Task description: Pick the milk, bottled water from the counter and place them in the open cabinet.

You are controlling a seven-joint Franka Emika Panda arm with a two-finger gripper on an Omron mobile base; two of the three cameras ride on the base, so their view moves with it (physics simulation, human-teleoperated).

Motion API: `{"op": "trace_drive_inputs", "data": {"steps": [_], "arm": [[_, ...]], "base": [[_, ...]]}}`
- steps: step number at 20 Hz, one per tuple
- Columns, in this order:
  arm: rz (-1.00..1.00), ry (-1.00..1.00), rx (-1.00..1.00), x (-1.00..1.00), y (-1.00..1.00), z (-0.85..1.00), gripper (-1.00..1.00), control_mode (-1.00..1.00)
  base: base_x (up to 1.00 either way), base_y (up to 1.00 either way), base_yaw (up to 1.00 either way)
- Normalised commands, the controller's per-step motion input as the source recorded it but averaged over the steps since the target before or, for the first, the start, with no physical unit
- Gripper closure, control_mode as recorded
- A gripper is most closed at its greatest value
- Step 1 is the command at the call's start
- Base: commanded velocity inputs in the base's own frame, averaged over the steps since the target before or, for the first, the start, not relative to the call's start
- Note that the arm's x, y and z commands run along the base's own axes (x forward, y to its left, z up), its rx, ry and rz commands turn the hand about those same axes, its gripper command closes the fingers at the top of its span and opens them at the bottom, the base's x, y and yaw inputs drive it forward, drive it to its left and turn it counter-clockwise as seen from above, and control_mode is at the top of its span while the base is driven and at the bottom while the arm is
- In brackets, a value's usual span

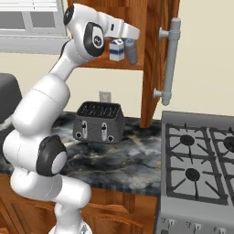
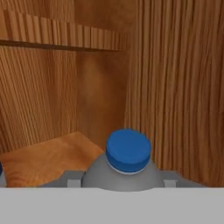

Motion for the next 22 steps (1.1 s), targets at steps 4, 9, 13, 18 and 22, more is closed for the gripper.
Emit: {"op": "trace_drive_inputs", "data": {"steps": [4,9,13,18,22], "arm": [[0.02,0.0,0.0,0.34,-0.12,-0.17,1.0,-1.0],[0.02,0.0,0.0,0.36,-0.13,-0.17,1.0,-1.0],[0.0,0.0,0.0,0.4,-0.11,-0.21,1.0,-1.0],[0.0,0.0,0.0,0.32,-0.04,-0.22,1.0,-1.0],[0.0,0.0,0.0,0.31,-0.03,-0.1,1.0,-1.0]], "base": [[0.0,0.0,0.0],[0.0,0.0,0.0],[0.0,0.0,0.0],[0.0,0.0,0.0],[0.0,0.0,0.0]]}}
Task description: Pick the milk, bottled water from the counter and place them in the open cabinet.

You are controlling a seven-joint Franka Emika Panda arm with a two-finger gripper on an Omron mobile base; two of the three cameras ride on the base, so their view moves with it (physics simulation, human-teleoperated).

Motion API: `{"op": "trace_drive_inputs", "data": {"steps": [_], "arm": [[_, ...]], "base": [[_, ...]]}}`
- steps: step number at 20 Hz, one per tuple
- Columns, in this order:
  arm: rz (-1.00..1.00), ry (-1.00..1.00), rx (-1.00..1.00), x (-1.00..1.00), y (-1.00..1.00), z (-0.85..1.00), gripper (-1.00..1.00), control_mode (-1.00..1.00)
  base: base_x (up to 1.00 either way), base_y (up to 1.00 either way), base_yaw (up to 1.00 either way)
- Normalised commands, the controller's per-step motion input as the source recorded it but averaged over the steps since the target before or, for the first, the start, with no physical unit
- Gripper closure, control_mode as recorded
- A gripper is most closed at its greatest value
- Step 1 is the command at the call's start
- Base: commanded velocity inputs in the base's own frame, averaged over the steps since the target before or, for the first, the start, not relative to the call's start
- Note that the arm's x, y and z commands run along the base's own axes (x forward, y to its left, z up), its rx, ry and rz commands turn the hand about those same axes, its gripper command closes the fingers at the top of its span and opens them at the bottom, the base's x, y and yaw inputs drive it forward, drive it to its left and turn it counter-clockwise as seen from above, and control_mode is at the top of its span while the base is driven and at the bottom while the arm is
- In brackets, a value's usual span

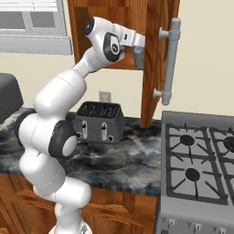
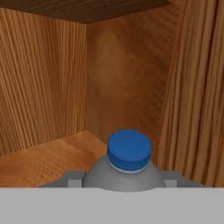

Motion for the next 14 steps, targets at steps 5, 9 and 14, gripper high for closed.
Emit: {"op": "trace_drive_inputs", "data": {"steps": [5,9,14], "arm": [[0.01,0.0,0.0,0.3,-0.04,0.0,1.0,-1.0],[0.03,0.0,0.0,0.2,-0.01,0.0,1.0,-1.0],[0.04,0.0,0.0,0.32,-0.04,0.0,1.0,-1.0]], "base": [[0.0,0.0,0.0],[0.0,0.0,0.0],[0.0,0.0,0.0]]}}
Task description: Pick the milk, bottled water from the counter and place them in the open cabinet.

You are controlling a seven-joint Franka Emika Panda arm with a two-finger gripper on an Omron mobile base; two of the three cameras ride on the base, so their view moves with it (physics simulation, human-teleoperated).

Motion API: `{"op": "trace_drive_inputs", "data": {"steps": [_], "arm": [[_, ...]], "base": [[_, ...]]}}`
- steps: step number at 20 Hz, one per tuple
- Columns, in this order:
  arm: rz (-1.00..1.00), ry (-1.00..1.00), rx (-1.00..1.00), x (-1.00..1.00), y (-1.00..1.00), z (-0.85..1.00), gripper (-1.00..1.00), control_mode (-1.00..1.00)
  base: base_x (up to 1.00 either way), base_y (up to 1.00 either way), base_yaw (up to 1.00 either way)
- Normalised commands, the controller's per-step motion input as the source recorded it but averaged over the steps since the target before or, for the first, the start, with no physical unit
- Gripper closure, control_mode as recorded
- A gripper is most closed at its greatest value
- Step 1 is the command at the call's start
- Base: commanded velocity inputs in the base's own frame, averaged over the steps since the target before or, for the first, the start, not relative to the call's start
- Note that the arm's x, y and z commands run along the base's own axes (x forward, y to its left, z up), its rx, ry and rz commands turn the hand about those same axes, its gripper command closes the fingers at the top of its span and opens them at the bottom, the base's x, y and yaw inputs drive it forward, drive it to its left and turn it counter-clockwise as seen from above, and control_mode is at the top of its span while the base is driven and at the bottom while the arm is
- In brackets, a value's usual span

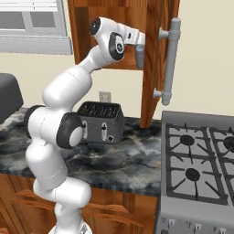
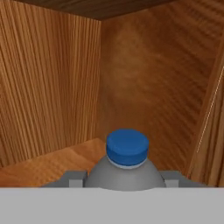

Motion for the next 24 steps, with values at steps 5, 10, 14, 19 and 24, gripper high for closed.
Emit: {"op": "trace_drive_inputs", "data": {"steps": [5,10,14,19,24], "arm": [[0.05,0.0,0.0,0.39,-0.13,0.0,1.0,-1.0],[0.06,0.0,0.0,0.39,-0.16,0.0,1.0,-1.0],[0.05,-0.01,0.0,0.31,-0.12,0.0,1.0,-1.0],[0.05,-0.03,0.0,0.26,-0.08,-0.04,1.0,-1.0],[0.05,-0.08,0.0,0.23,-0.04,-0.02,1.0,-1.0]], "base": [[0.0,0.0,0.0],[0.0,0.0,0.0],[0.0,0.0,0.0],[0.0,0.0,0.0],[0.0,0.0,0.0]]}}
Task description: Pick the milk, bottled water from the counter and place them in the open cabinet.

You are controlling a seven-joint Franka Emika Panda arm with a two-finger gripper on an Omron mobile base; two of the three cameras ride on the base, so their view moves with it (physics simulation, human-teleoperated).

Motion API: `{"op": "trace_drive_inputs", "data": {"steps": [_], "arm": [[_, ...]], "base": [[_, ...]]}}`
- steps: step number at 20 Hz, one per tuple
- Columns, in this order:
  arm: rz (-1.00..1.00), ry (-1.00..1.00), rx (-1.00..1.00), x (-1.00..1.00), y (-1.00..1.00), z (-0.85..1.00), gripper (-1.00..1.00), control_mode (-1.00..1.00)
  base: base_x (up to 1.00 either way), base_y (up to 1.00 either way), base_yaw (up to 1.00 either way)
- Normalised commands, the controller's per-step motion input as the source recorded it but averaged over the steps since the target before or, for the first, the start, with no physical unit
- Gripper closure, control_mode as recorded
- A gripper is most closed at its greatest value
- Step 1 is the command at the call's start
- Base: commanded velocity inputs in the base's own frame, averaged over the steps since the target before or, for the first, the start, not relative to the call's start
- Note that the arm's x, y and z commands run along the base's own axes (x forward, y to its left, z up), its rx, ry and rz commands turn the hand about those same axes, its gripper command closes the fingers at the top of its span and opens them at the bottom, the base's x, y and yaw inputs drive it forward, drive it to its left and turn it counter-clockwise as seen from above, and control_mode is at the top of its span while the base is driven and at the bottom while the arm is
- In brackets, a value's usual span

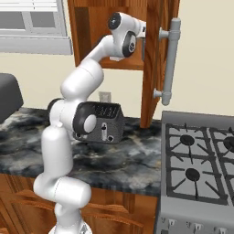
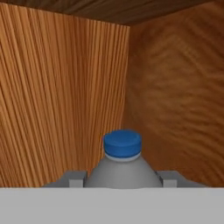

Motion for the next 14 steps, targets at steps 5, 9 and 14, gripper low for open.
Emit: {"op": "trace_drive_inputs", "data": {"steps": [5,9,14], "arm": [[0.05,-0.07,0.0,0.24,-0.02,-0.05,1.0,-1.0],[0.05,0.0,0.0,0.4,-0.02,-0.22,1.0,-1.0],[0.04,0.0,0.0,0.44,-0.03,-0.23,1.0,-1.0]], "base": [[0.0,0.0,0.0],[0.0,0.0,0.0],[0.0,0.0,0.0]]}}
